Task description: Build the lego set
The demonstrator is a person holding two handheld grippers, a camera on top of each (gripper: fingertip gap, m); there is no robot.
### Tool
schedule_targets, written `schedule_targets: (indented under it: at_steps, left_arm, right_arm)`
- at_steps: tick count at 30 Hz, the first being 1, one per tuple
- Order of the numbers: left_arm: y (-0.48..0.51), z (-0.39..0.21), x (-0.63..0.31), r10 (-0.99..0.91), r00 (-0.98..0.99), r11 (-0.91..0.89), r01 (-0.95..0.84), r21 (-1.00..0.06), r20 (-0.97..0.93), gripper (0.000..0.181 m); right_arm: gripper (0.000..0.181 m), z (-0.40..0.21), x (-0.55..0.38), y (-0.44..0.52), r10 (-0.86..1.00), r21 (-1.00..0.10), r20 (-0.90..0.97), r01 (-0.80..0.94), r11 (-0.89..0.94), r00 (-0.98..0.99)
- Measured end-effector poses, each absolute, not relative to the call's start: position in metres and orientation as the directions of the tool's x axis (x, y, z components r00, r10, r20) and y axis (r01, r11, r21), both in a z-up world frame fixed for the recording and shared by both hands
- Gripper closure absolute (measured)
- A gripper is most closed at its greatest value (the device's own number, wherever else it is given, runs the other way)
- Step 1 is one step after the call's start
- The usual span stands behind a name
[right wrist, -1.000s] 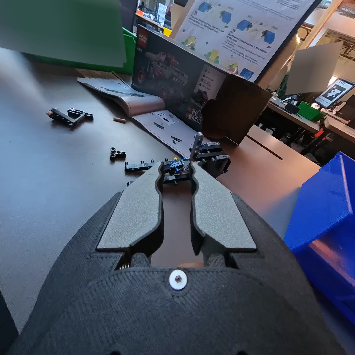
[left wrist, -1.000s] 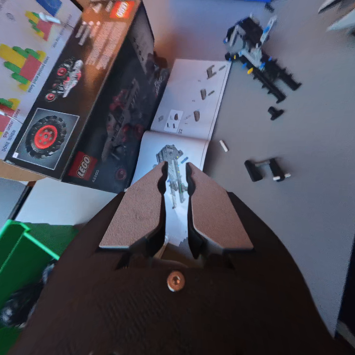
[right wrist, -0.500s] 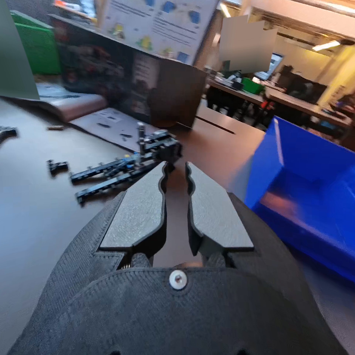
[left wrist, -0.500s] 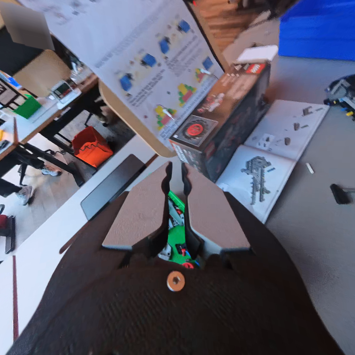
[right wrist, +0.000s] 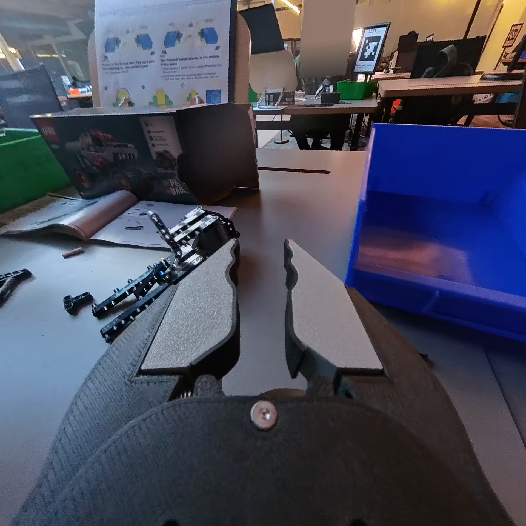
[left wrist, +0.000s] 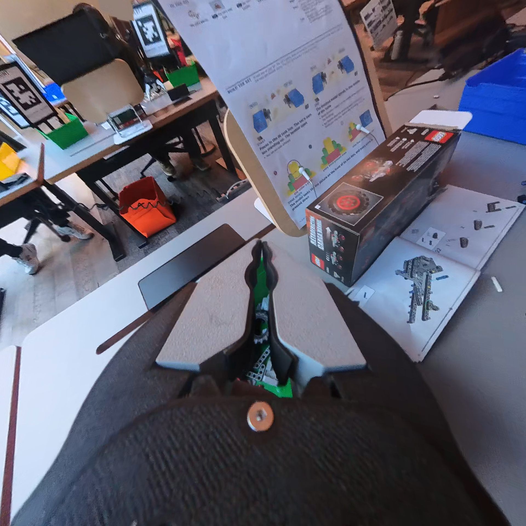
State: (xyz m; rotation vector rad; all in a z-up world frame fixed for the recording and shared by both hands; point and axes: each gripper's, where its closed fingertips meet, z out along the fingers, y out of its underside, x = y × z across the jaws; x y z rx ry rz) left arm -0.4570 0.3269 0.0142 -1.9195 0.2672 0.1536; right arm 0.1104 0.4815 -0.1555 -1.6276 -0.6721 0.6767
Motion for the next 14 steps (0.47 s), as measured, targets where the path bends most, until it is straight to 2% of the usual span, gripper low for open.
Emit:
schedule_targets:
  at_steps: [1, 4, 6, 9, 14]
  left_arm:
    - [0.329, 0.011, -0.458, -0.121, 0.966, -0.348, -0.256, -0.902, -0.228, 0.181]
    - [0.33, -0.002, -0.448, -0.198, 0.963, -0.381, -0.248, -0.891, -0.184, 0.156]
    - [0.329, -0.016, -0.444, -0.24, 0.952, -0.431, -0.28, -0.858, -0.19, 0.155]
    - [0.329, -0.046, -0.47, -0.193, 0.935, -0.547, -0.353, -0.759, -0.296, 0.158]
    - [0.324, -0.115, -0.495, -0.261, 0.938, -0.748, -0.345, -0.567, -0.227, 0.158]
  right_arm:
    - [0.153, -0.156, 0.109, 0.481, 0.745, -0.987, -0.054, 0.076, -0.139, 0.665]
    - [0.154, -0.158, 0.105, 0.479, 0.754, -0.986, -0.023, 0.109, -0.125, 0.657]
    - [0.154, -0.16, 0.104, 0.479, 0.755, -0.984, -0.02, 0.119, -0.13, 0.656]
    - [0.154, -0.16, 0.105, 0.479, 0.756, -0.985, -0.025, 0.114, -0.132, 0.654]
    - [0.155, -0.157, 0.107, 0.479, 0.749, -0.987, -0.035, 0.093, -0.128, 0.662]
